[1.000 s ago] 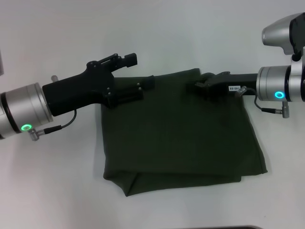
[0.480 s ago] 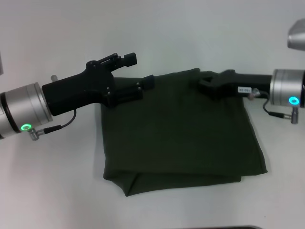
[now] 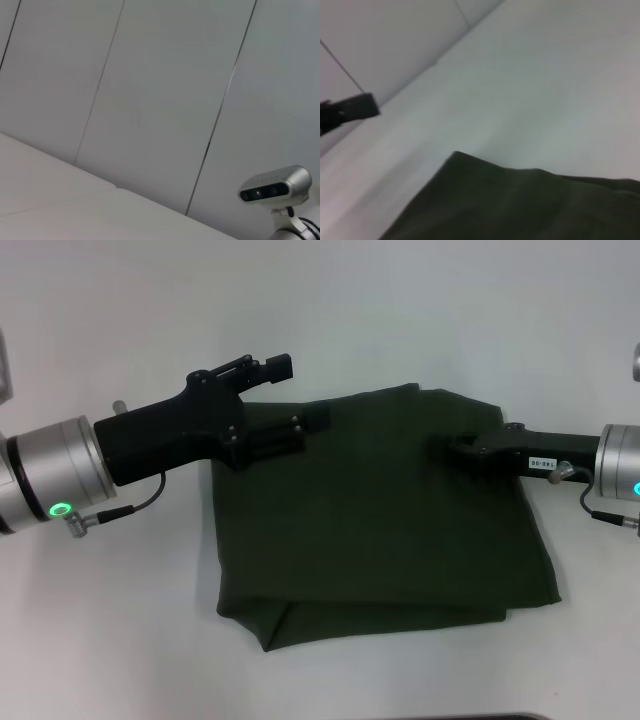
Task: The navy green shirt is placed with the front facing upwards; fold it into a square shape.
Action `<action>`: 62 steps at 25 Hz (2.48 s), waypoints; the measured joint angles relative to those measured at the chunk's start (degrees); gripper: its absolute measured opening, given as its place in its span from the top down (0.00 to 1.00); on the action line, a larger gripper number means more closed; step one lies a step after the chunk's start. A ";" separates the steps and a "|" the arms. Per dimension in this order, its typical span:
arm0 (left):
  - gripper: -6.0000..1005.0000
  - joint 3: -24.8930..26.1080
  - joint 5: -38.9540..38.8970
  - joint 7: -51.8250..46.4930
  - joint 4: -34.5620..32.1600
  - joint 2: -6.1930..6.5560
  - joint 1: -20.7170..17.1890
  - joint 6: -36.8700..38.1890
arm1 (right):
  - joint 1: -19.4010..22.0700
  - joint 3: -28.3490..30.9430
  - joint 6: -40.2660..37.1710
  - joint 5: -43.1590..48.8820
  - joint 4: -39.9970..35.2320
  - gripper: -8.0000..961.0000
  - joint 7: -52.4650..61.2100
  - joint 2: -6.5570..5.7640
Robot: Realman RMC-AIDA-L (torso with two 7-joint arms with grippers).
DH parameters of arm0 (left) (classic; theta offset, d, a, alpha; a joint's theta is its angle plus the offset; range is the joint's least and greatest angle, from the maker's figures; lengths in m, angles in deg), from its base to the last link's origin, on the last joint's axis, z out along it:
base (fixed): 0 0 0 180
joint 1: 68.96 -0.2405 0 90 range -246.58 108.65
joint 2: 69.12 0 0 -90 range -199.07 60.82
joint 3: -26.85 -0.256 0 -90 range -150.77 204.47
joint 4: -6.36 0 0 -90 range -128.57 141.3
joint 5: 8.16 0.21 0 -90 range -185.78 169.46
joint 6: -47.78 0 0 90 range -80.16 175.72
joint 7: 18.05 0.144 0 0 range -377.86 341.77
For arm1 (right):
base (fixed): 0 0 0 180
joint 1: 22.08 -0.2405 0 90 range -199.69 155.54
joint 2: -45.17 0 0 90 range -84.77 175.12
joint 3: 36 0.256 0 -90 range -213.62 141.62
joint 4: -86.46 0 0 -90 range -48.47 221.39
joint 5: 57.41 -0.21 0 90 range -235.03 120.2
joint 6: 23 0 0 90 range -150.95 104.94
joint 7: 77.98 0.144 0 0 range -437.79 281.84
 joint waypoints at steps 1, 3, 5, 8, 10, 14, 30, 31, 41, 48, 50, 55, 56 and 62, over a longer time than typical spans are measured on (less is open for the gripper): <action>0.16 0.00 0.00 0.09 0.13 0.00 0.02 0.00 | -0.05 -0.09 0.79 0.03 0.06 0.97 0.08 0.11; 0.16 -0.01 0.00 0.26 0.27 0.00 0.06 0.00 | -0.31 -0.22 2.27 0.06 0.35 0.97 0.24 0.32; 0.16 -0.01 0.00 0.28 0.29 0.00 0.00 0.00 | -0.65 -0.36 3.16 0.07 0.83 0.97 0.28 0.38; 0.16 -0.01 0.00 0.33 0.37 0.00 -0.10 -0.08 | -0.87 -0.74 3.93 0.07 1.33 0.97 0.29 0.44; 0.16 -0.01 0.00 0.34 0.37 0.00 -0.11 -0.08 | -0.91 -0.89 3.79 0.08 1.36 0.97 0.28 0.45; 0.16 -0.01 0.00 0.36 0.37 0.00 -0.03 -0.08 | -0.69 -0.66 1.40 -0.11 0.72 0.96 -0.35 0.41; 0.16 -0.01 0.00 0.46 0.36 0.04 0.03 0.12 | -2.08 -0.17 -4.48 -0.90 -0.82 0.91 -1.96 0.55; 0.16 -0.05 0.00 0.46 0.36 0.06 -0.04 0.07 | -2.07 -0.18 -4.45 -0.90 -0.81 0.91 -1.97 0.55; 0.16 -0.39 1.76 0.01 -0.99 0.42 -2.05 0.67 | -0.91 -0.28 -8.70 -0.57 -1.12 0.87 -2.93 0.17; 0.16 -0.40 8.93 -4.86 -6.46 0.44 -6.37 4.03 | 1.23 0.26 -9.72 -0.72 -1.26 0.85 -3.20 -0.66; 0.16 -0.08 10.62 -6.21 -7.90 0.49 -7.53 6.08 | 1.56 0.69 -9.94 -0.85 -1.27 0.84 -3.12 -1.07; 0.16 0.41 14.38 -8.32 -9.80 0.60 -9.41 10.42 | 1.72 1.29 -10.08 -0.90 -1.26 0.83 -3.06 -1.51; 0.16 0.44 15.15 -8.83 -9.91 0.60 -9.47 10.78 | 1.72 1.31 -10.08 -0.91 -1.27 0.83 -3.12 -1.51; 0.16 0.23 17.44 -10.20 -9.95 0.62 -9.55 11.93 | 1.59 1.34 -10.08 -0.94 -1.26 0.83 -2.92 -1.62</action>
